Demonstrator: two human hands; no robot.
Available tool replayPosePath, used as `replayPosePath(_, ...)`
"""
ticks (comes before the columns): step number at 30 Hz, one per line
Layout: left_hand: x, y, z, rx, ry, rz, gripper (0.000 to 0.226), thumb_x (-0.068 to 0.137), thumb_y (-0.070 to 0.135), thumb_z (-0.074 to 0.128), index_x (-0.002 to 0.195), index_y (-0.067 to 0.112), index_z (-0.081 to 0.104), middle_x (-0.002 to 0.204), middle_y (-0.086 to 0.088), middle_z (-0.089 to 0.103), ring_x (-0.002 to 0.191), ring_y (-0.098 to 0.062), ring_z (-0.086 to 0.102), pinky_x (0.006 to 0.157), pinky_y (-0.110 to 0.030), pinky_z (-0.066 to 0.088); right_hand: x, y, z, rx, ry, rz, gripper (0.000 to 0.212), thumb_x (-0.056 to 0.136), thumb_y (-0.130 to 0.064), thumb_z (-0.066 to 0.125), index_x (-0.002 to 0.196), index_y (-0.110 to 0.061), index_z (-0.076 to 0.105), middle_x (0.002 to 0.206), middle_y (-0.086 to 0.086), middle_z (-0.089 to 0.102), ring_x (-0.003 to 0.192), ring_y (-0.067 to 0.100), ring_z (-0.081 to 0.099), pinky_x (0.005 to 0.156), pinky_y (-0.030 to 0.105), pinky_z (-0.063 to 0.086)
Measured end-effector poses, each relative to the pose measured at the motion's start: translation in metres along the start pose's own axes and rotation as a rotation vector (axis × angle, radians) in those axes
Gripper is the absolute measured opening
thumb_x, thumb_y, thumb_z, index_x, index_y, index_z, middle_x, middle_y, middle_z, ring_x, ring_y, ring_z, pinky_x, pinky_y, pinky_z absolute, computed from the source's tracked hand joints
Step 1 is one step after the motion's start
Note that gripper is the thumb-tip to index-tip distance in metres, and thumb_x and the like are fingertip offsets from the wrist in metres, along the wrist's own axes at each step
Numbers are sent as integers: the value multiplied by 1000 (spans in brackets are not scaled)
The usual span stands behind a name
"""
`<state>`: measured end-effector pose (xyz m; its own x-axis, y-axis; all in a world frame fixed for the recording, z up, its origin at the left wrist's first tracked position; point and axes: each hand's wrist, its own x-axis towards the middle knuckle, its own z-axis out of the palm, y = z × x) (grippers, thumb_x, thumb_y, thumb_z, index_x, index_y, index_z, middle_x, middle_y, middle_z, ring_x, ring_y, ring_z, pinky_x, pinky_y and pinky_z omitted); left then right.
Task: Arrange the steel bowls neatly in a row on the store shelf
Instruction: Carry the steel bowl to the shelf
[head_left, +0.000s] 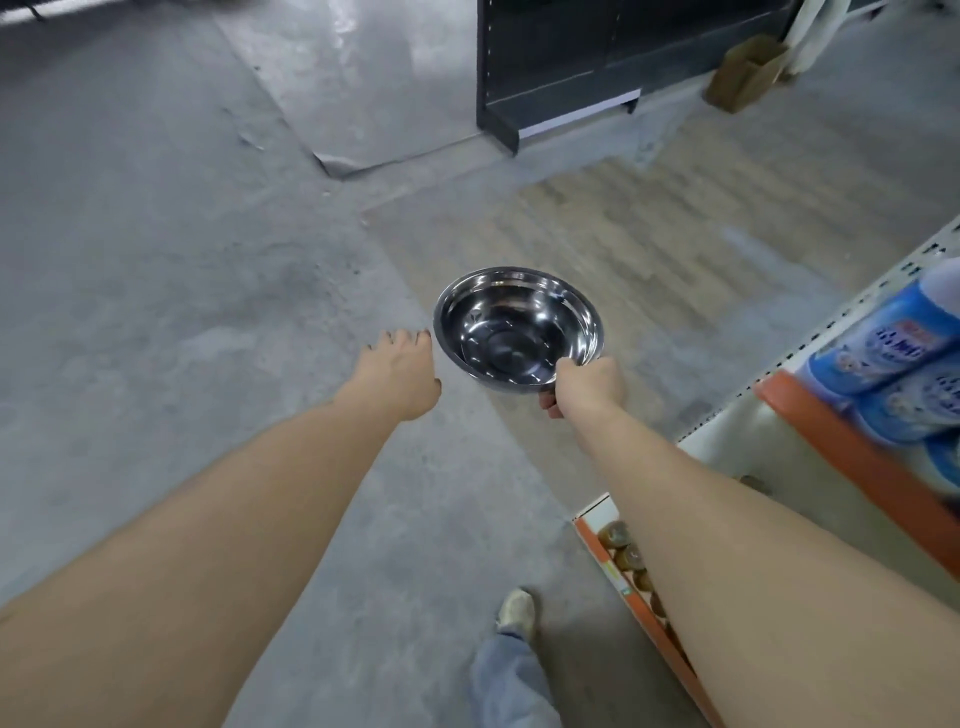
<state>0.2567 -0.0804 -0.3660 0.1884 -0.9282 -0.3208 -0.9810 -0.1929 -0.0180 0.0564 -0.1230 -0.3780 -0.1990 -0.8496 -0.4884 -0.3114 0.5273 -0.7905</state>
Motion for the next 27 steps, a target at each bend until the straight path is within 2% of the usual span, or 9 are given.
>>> replayPosePath(2,31,12,-18,10,8,15,53,93,37,51,136,9,38,135,-15,47,127,-34,44,102,-47,39,29,-19,-4,31,8,13,34,86,-14,49,117,-2,58,55,9,66,36,19,59,51,33,58)
replayPosePath(6,86,33,-57,-5,32,37,55,94,36,50,140,9,37,135,-15,48,128,-34,44,104,-46,38,83,-59,-15,70,42,14,32,86,-12,50,115,-1,59,52,9,65,30,15,58,37,23,48)
replayPosePath(14,208,34,-134,46,53,23,59,95,36,50,143,7,35,141,-16,43,135,-34,36,107,-45,34,196,-148,-25,106,115,3,34,84,-10,49,115,2,58,78,20,72,26,13,55,31,18,38)
replayPosePath(20,337,35,-177,44,57,72,60,95,38,49,144,8,34,145,-17,40,138,-36,33,112,-50,32,289,-219,1,143,189,11,30,85,-10,49,111,-1,61,52,8,65,27,13,55,35,21,40)
replayPosePath(24,411,38,-203,44,49,135,59,95,38,48,144,8,34,145,-18,39,139,-36,32,113,-50,31,343,-264,17,176,236,6,34,86,-10,50,117,2,60,72,16,70,24,10,53,30,17,37)
replayPosePath(27,465,37,-232,67,44,168,55,95,36,48,141,9,37,142,-18,42,135,-36,37,110,-49,33,376,-304,23,192,259,16,33,86,-9,48,114,1,62,59,10,65,24,11,53,30,16,37)
